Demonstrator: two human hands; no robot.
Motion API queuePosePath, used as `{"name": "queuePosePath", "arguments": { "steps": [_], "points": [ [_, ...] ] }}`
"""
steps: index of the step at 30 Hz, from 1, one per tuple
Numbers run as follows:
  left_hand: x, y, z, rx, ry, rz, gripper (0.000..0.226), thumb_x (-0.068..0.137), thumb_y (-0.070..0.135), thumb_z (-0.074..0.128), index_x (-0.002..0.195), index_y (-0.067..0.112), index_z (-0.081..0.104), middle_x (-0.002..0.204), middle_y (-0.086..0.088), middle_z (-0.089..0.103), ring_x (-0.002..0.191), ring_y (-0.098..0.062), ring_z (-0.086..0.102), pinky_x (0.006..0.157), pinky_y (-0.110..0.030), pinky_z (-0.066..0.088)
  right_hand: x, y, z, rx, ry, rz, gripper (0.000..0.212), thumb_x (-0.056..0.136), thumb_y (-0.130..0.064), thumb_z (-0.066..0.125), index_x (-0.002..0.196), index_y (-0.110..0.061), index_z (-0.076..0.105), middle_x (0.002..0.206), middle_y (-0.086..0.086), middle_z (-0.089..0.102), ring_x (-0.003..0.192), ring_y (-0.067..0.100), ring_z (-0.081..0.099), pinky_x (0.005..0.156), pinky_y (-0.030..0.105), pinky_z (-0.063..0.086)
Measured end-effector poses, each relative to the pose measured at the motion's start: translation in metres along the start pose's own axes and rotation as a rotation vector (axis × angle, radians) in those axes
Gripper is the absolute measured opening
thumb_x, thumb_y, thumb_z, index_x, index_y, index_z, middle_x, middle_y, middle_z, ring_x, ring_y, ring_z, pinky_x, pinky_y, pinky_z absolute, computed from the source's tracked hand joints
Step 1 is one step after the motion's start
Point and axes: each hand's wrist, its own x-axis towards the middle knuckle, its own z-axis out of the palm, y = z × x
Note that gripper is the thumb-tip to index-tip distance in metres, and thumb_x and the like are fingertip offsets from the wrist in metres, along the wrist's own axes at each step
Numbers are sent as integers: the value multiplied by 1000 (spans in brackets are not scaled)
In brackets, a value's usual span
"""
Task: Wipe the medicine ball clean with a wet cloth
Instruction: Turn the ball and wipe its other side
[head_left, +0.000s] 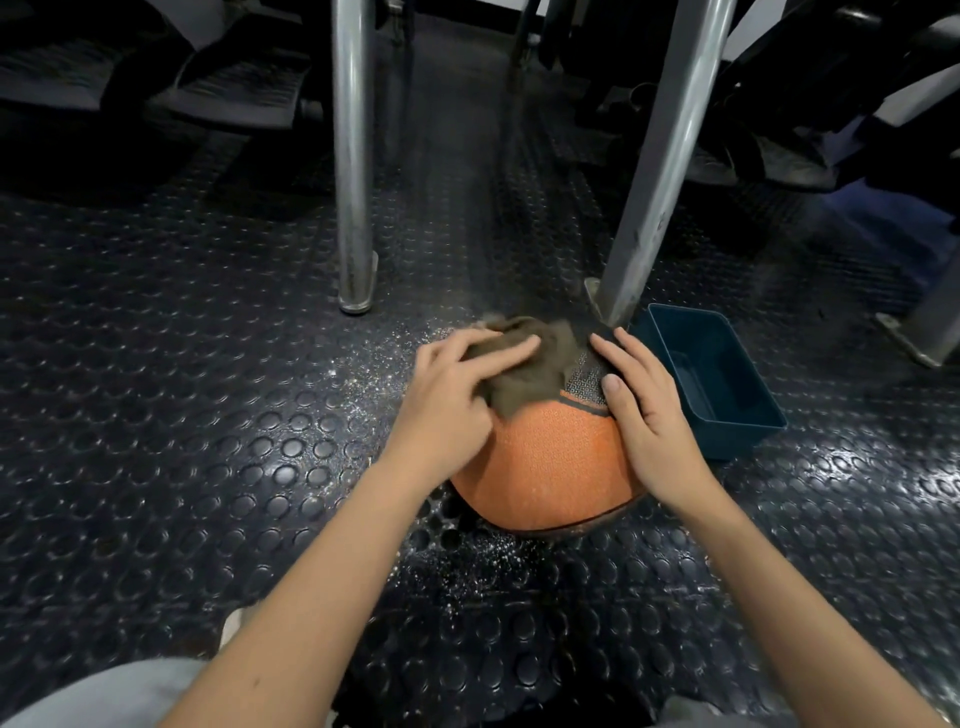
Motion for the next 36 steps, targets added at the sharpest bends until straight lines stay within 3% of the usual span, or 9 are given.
{"name": "queuePosePath", "arguments": {
  "steps": [5, 9, 12, 15, 17, 23, 26, 30, 36],
  "points": [
    [4, -33, -18, 60, 30, -396, 67, 82, -12, 36, 132, 30, 53, 131, -5, 47, 119, -25, 32, 102, -33, 27, -2, 0, 0, -8, 0, 1, 36, 90, -55, 29, 125, -56, 36, 147, -18, 30, 138, 3, 22, 117, 41, 17],
    [8, -3, -20, -56, 251, -115, 71, 78, -14, 36, 130, 32, 54, 123, 4, 47, 112, -16, 34, 99, -14, 22, -1, 0, -1, -3, 8, 5, 36, 90, -55, 29, 124, -56, 37, 147, -17, 30, 138, 4, 23, 116, 40, 17],
    [6, 5, -5, 5, 169, 74, 76, 74, -12, 34, 131, 35, 53, 127, 8, 45, 113, -13, 30, 101, -9, 17, 0, 0, -2, -13, 8, 1, 36, 90, -55, 29, 125, -55, 36, 147, -17, 30, 138, 5, 23, 116, 39, 17],
    [1, -23, 0, 0, -64, -332, 74, 82, -10, 36, 139, 37, 42, 134, 0, 39, 122, -21, 32, 104, -31, 27, -2, 1, -1, -2, -9, 7, 37, 90, -55, 29, 126, -55, 37, 147, -17, 30, 139, 5, 22, 117, 40, 17],
    [4, -33, -10, 57, -21, -467, 69, 83, -8, 38, 138, 33, 45, 133, -6, 42, 123, -28, 35, 103, -36, 31, -2, 1, 0, 2, 2, 0, 36, 90, -55, 29, 126, -55, 37, 148, -16, 31, 139, 5, 23, 117, 41, 17],
    [5, 6, -10, -42, 156, 86, 72, 76, -6, 32, 131, 35, 52, 129, 4, 45, 116, -14, 34, 103, -19, 23, -1, 0, -1, 0, 7, -4, 35, 90, -54, 30, 125, -54, 37, 147, -14, 31, 138, 6, 25, 116, 39, 18],
    [3, -13, -1, -24, -67, -96, 75, 81, -11, 34, 131, 44, 49, 134, 8, 41, 122, -17, 32, 109, -35, 29, 0, 0, 0, -6, -2, -13, 36, 91, -54, 29, 126, -54, 37, 147, -15, 31, 138, 5, 24, 116, 38, 18],
    [7, -36, -15, -13, 6, -342, 72, 80, -12, 38, 134, 34, 50, 121, -2, 44, 121, -28, 40, 106, -43, 35, -1, 1, 0, -11, 0, -18, 36, 91, -54, 29, 126, -54, 37, 148, -15, 31, 138, 4, 23, 116, 38, 17],
    [8, -2, -14, -154, 212, 148, 70, 73, -8, 39, 123, 38, 55, 125, 9, 46, 118, -14, 37, 108, -18, 22, 1, 1, -1, 0, 1, -3, 35, 90, -55, 29, 124, -56, 36, 146, -17, 30, 138, 3, 24, 114, 32, 16]
  ]
}}
